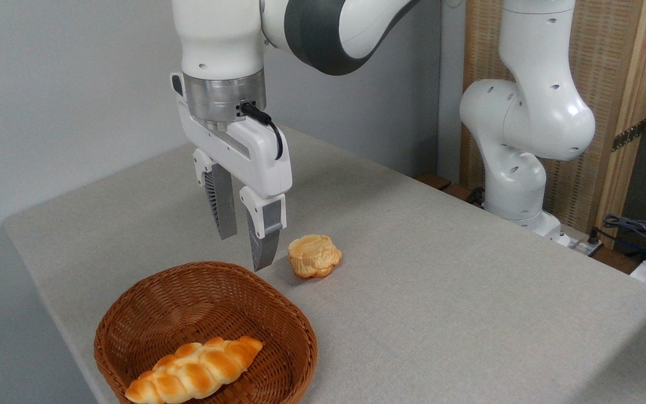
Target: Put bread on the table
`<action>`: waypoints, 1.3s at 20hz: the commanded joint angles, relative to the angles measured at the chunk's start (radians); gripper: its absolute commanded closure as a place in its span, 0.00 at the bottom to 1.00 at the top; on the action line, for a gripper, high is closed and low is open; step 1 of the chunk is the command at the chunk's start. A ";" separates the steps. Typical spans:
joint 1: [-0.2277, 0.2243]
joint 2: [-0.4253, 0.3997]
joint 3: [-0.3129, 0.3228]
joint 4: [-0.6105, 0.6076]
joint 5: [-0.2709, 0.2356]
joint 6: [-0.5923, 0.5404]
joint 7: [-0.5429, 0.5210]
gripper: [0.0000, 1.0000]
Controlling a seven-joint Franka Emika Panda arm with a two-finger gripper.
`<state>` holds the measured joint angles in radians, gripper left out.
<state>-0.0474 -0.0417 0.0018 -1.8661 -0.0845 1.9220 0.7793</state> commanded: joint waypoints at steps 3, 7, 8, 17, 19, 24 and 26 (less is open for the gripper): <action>-0.006 0.002 0.007 0.005 0.009 0.017 -0.002 0.00; -0.006 0.000 0.010 0.005 0.011 0.017 -0.002 0.00; -0.006 0.000 0.012 0.005 0.009 0.017 -0.003 0.00; -0.006 0.006 0.015 0.015 0.011 0.052 -0.002 0.00; -0.006 0.008 0.026 0.015 0.011 0.071 0.000 0.00; -0.005 0.043 0.030 0.013 0.011 0.129 0.001 0.00; -0.005 0.059 0.046 0.013 0.009 0.175 0.001 0.00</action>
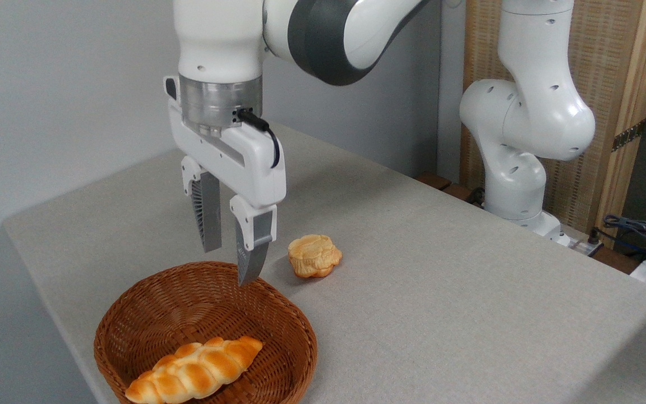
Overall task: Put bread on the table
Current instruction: 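Lower the open gripper into the basket around the twisted bread roll and close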
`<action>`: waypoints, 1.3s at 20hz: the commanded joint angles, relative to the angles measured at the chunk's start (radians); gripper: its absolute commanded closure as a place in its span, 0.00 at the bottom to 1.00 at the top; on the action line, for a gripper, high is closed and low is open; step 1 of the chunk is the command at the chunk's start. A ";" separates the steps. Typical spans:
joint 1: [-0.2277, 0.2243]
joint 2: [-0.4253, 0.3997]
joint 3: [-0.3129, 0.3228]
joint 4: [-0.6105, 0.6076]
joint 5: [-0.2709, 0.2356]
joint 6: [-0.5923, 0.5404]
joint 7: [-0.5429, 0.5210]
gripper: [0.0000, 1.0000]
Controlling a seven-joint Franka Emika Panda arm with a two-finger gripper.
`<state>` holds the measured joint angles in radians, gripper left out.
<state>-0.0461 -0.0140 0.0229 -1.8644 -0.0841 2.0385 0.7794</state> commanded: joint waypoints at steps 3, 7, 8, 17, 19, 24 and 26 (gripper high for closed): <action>-0.006 0.048 0.026 0.010 0.011 0.094 0.001 0.00; -0.005 0.101 0.051 0.011 0.009 0.196 0.001 0.00; -0.005 0.109 0.052 0.011 0.010 0.216 0.001 0.00; -0.006 0.210 0.069 0.011 0.011 0.356 0.003 0.00; -0.008 0.232 0.068 0.011 0.011 0.387 0.003 0.00; -0.017 0.269 0.060 0.011 0.011 0.422 0.003 0.00; -0.018 0.275 0.057 0.011 0.011 0.420 0.003 0.00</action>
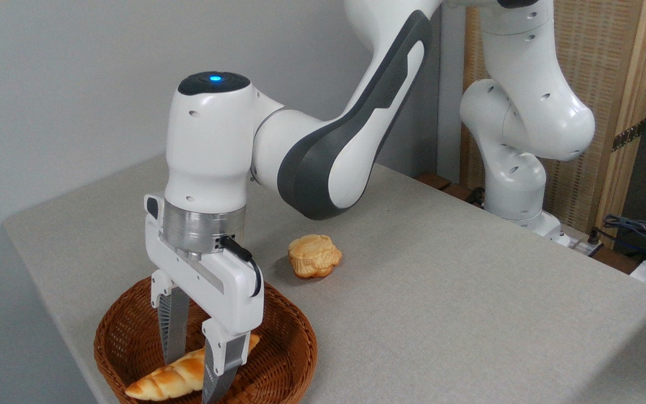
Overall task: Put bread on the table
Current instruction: 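Lower the open gripper into the basket around the twisted bread roll and close, then lift the twisted bread roll out of the basket toward the round bun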
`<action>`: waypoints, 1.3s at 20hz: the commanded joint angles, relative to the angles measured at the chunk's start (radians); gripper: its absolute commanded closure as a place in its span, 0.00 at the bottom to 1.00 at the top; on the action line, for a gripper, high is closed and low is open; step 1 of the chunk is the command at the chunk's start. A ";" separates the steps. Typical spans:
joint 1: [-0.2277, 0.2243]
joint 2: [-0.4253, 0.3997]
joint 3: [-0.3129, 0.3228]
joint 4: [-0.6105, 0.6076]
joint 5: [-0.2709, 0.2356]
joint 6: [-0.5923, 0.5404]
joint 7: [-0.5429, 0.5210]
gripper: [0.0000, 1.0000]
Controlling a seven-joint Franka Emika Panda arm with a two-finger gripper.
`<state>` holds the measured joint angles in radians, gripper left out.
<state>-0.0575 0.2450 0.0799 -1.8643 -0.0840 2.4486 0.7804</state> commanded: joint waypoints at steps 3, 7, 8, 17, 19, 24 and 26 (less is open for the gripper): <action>-0.007 0.019 -0.012 0.011 0.009 0.010 -0.001 0.00; -0.007 0.020 -0.031 0.011 0.009 0.010 0.002 0.60; -0.007 0.020 -0.032 0.011 0.009 0.009 0.000 0.65; -0.008 0.019 -0.048 0.011 0.009 0.004 0.003 0.67; -0.008 0.019 -0.048 0.011 0.009 0.004 0.003 0.67; -0.008 -0.016 -0.051 0.011 0.001 -0.025 -0.012 0.66; -0.007 -0.045 -0.054 0.011 -0.006 -0.060 -0.012 0.66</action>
<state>-0.0647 0.2501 0.0309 -1.8575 -0.0841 2.4441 0.7795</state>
